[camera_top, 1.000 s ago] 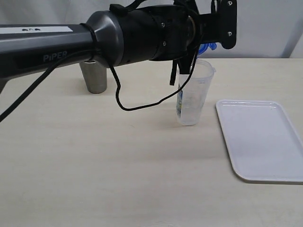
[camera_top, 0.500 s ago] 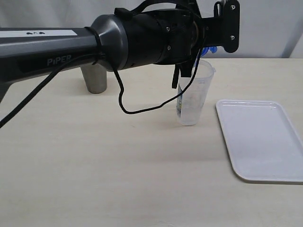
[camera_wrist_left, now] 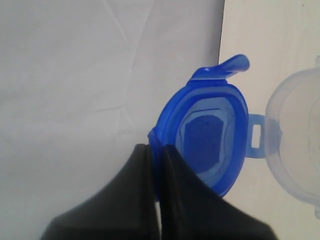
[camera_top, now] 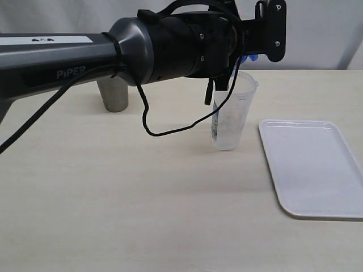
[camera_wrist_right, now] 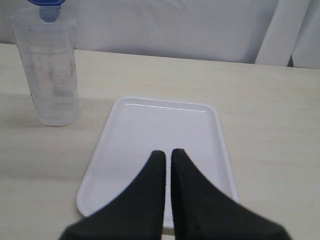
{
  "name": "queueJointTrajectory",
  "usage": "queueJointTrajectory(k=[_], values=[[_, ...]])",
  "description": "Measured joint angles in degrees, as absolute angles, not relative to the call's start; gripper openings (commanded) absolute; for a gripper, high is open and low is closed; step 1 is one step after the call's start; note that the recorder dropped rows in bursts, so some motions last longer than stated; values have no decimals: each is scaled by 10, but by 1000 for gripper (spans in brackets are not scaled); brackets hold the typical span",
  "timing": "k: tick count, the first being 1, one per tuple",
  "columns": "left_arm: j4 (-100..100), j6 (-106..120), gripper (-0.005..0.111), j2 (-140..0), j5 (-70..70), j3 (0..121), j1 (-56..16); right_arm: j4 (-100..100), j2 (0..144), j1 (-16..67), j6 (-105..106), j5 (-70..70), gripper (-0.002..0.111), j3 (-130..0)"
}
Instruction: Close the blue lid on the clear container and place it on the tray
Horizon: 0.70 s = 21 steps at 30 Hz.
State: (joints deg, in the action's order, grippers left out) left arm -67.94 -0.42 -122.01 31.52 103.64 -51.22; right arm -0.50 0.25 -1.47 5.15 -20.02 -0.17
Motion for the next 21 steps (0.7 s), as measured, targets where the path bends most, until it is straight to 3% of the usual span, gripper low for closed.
queueJointTrajectory(k=[21], values=[[-703,-12,0,-1220,338,1036,-528,-5,3,-15,52,-200,4,-2]])
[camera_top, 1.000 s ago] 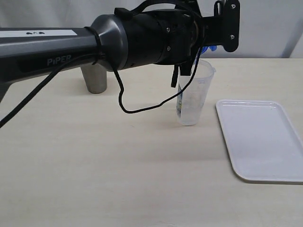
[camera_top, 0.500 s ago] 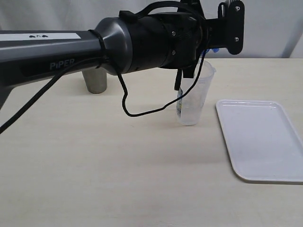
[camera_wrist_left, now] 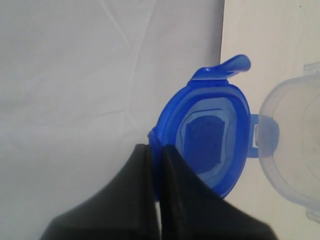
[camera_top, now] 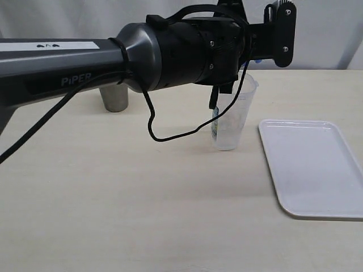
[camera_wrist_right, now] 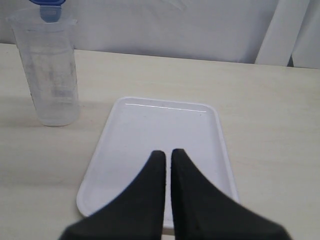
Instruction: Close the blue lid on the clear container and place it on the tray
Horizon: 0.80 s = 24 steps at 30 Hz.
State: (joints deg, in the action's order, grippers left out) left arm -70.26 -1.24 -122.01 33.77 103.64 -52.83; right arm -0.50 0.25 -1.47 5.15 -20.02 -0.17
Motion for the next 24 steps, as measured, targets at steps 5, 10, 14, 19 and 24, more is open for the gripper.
queueJointTrajectory(k=[5,10,14,19,24], values=[[-706,-12,0,-1220,347,1036,-533,-5,3,-15,52,-200,4,-2],[-711,-12,0,-1220,349,1036,-541,-5,3,-15,52,-200,4,-2],[-713,-12,0,-1220,349,1036,-542,-5,3,-15,52,-200,4,-2],[-714,-12,0,-1220,361,1036,-542,-5,3,-15,52,-200,4,-2],[-713,-18,0,-1220,365,1036,-542,-5,3,-15,52,-200,4,-2]])
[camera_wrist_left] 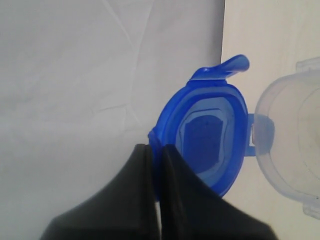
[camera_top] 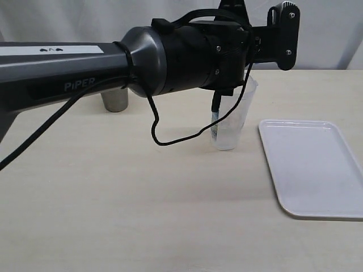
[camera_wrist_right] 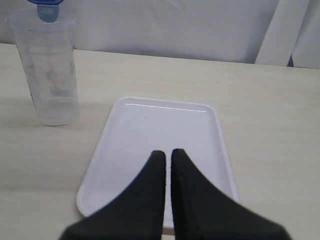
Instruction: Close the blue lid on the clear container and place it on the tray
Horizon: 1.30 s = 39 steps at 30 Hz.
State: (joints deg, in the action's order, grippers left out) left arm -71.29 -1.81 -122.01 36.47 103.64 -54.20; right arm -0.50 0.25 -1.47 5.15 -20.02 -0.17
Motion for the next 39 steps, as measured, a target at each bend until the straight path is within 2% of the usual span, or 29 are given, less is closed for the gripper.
queueJointTrajectory(k=[39], values=[[-698,-44,0,-1245,370,1036,-559,-5,3,-15,52,-200,4,-2]])
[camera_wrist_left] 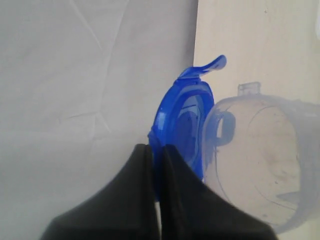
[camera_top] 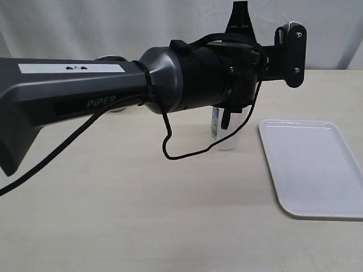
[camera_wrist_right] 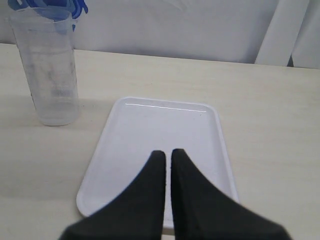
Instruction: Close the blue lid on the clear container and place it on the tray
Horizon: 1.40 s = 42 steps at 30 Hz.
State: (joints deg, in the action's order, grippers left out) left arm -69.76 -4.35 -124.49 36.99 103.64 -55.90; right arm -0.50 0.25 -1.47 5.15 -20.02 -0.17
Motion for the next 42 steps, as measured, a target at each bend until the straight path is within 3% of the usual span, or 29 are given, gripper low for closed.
queueJointTrajectory(k=[30,42], values=[[-698,-55,0,-1245,378,1008,-567,-5,3,-15,52,-200,4,-2],[-787,-103,0,-1245,397,1008,-568,-5,3,-15,52,-200,4,-2]])
